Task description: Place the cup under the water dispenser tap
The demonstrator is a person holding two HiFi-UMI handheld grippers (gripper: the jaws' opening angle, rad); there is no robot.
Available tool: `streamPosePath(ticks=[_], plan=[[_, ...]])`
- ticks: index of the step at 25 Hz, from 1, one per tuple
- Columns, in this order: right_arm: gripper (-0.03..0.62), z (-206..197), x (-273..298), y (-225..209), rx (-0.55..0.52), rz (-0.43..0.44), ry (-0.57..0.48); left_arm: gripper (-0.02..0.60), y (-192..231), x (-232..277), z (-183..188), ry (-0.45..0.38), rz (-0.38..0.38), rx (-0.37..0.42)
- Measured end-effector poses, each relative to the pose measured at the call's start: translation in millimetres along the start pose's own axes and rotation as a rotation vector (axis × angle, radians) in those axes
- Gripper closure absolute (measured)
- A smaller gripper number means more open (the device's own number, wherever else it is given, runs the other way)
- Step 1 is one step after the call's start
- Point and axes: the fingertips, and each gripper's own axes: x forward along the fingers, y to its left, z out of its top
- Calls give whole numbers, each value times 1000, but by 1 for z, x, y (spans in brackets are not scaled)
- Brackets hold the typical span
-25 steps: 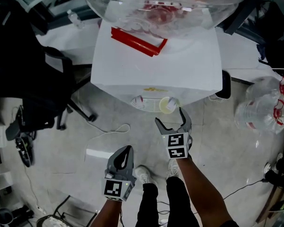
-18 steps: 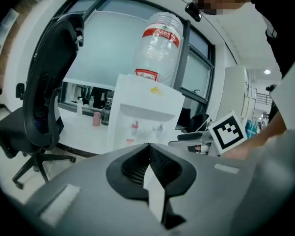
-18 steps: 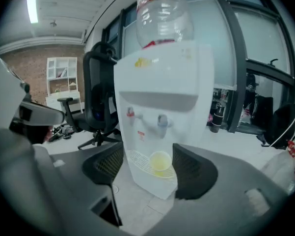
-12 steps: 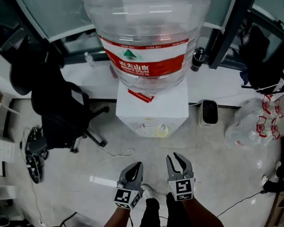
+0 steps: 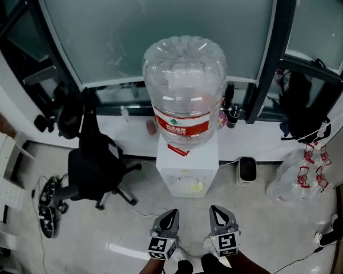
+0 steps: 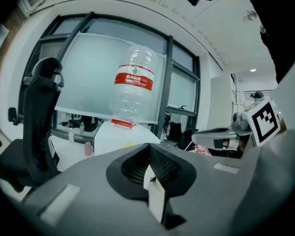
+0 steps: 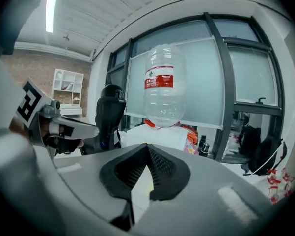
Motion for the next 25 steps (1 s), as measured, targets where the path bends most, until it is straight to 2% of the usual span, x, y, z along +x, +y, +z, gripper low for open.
streamPosePath(ticks=[4, 10, 12, 15, 19, 25], plan=[[591, 26, -6, -2, -2, 12, -31, 568, 6, -16, 27, -48, 38, -66], [591, 60, -4, -11, -16, 28, -99, 568, 3, -20, 61, -72, 27, -19], [592, 73, -5, -14, -38, 37, -120, 568, 5, -19, 71, -95, 41, 5], [592, 92, -7, -15, -70, 34, -153, 568, -1, -21, 86, -101, 20, 14], [592, 90, -12, -19, -56, 23, -143, 568, -5, -23, 90, -89, 17, 41], [592, 93, -15, -24, 0, 23, -142, 568, -14, -22, 89, -91, -3, 11]])
